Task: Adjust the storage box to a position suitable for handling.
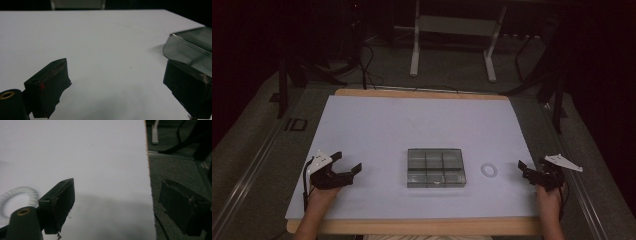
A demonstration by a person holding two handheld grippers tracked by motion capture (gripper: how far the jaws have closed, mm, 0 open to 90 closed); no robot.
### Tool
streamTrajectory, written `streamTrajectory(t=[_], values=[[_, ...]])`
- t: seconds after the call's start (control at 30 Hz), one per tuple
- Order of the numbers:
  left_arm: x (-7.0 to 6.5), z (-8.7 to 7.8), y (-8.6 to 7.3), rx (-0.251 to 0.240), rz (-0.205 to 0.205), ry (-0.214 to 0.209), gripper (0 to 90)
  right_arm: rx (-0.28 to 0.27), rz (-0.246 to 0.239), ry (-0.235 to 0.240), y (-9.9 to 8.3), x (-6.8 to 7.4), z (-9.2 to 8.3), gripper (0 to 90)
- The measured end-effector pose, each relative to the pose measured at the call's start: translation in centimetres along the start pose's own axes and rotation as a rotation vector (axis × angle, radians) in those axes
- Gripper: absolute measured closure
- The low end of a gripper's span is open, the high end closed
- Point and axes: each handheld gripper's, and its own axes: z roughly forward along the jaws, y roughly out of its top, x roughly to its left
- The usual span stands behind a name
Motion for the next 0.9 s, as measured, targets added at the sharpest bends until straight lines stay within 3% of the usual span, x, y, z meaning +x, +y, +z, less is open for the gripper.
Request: streamTrajectory(t=[0.07,0.13,0.23,0.37,0.5,0.73,0.9], values=[[-0.1,0.3,0.1,0.013,0.003,-0.023,6.7,0.002,0.033,0.046,0.4,0.1,0.0,13.2],[-0.3,0.5,0.3,0.027,0.011,-0.036,7.5,-0.023,0.043,0.019,0.7,0.5,0.2,13.0],[-0.8,0.8,0.7,0.05,0.027,-0.064,7.5,-0.058,0.035,0.137,1.1,0.9,0.1,11.8],[-1.4,1.1,1.0,0.068,0.029,-0.098,7.5,-0.033,-0.071,0.216,2.1,2.0,0.3,12.0],[-1.9,1.4,1.2,0.094,0.051,-0.129,7.5,-0.02,-0.105,0.322,2.6,2.8,0.7,12.1],[-3.1,1.7,1.8,0.125,0.082,-0.188,7.4,0.0,-0.174,0.424,2.8,4.7,1.4,12.1],[-4.1,2.1,2.1,0.156,0.11,-0.228,7.5,0.028,-0.222,0.524,2.7,6.0,1.9,14.8]])
